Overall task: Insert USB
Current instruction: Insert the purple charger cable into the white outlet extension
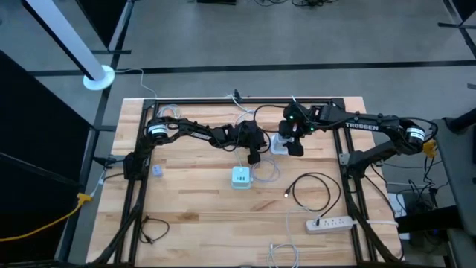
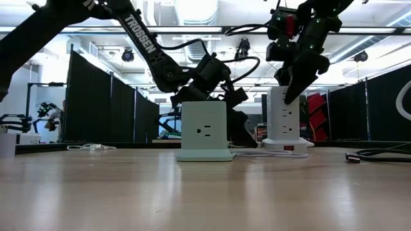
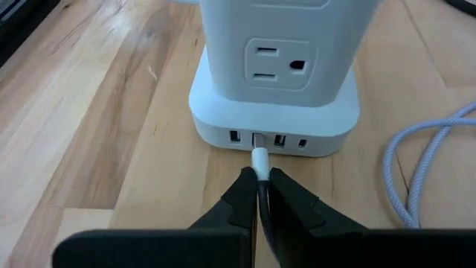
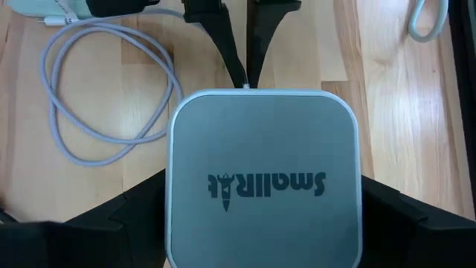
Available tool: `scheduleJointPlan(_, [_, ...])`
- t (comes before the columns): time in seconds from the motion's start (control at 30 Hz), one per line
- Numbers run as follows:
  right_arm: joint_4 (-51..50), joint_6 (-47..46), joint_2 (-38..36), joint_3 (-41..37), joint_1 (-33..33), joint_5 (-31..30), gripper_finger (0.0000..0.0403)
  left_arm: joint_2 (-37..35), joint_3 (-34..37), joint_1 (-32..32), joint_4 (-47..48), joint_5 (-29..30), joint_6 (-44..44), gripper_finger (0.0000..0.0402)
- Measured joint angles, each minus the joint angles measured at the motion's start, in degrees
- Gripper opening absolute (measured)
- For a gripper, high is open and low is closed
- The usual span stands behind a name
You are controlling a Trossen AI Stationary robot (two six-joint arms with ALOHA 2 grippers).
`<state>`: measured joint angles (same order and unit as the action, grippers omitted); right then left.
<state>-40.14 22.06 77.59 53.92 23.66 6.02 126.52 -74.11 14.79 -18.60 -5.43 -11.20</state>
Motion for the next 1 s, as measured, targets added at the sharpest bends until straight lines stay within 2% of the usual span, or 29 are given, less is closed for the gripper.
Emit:
scheduleJointPlan(0.6, [-0.1,-0.4,0.2,-0.4,0.0,-0.1,0.0294,0.2,0.0,0.3,-1.1,0.2,-11.7,0.0012])
scheduleJointPlan(1.0, [-0.1,-1.2,0.2,-0.5,0.0,-0.2,0.0294,2.3,0.0,1.5,-4.9,-2.6,-9.2,0.0012])
